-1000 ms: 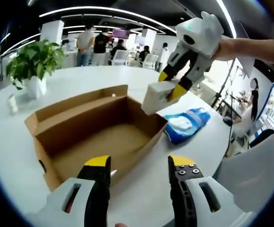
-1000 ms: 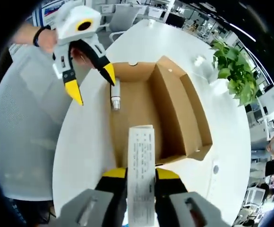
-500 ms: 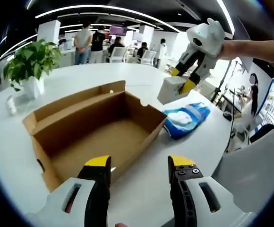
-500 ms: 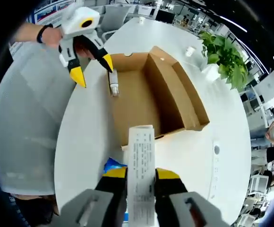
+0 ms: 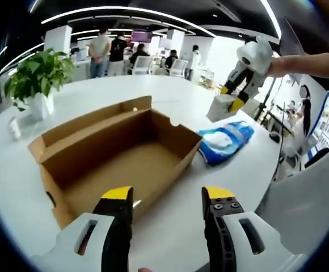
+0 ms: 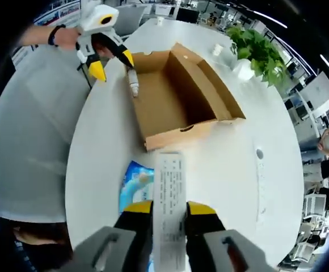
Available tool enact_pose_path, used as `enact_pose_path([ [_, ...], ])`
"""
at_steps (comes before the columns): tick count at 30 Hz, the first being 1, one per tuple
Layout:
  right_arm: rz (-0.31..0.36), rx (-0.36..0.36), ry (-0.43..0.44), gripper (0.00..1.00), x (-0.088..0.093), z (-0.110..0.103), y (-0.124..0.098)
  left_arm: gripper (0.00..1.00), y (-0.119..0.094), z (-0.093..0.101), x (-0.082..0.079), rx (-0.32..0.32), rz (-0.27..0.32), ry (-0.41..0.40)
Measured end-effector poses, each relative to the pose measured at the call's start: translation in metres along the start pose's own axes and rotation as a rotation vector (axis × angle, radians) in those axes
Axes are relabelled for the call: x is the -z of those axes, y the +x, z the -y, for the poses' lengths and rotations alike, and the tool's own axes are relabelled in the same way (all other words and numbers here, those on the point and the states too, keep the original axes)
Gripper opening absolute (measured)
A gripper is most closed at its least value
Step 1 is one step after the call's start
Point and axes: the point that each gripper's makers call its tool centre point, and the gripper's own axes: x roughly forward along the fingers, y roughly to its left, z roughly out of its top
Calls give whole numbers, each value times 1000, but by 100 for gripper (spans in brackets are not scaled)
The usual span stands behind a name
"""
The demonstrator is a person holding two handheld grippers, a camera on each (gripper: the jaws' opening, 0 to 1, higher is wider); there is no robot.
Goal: Operate the shoe box by opening the lid, removing the specified soft item, and placing it in the target area until the item is outside and the box remains undamaged.
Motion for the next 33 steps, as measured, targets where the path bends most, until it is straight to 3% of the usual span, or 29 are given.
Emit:
enact_pose_path([
  [23, -46, 9, 101, 17, 85, 5, -10, 49, 1, -6, 6, -23, -21, -5],
  [33, -50, 14, 143, 17, 113, 7, -13, 49, 3, -6, 14, -28, -50, 2],
])
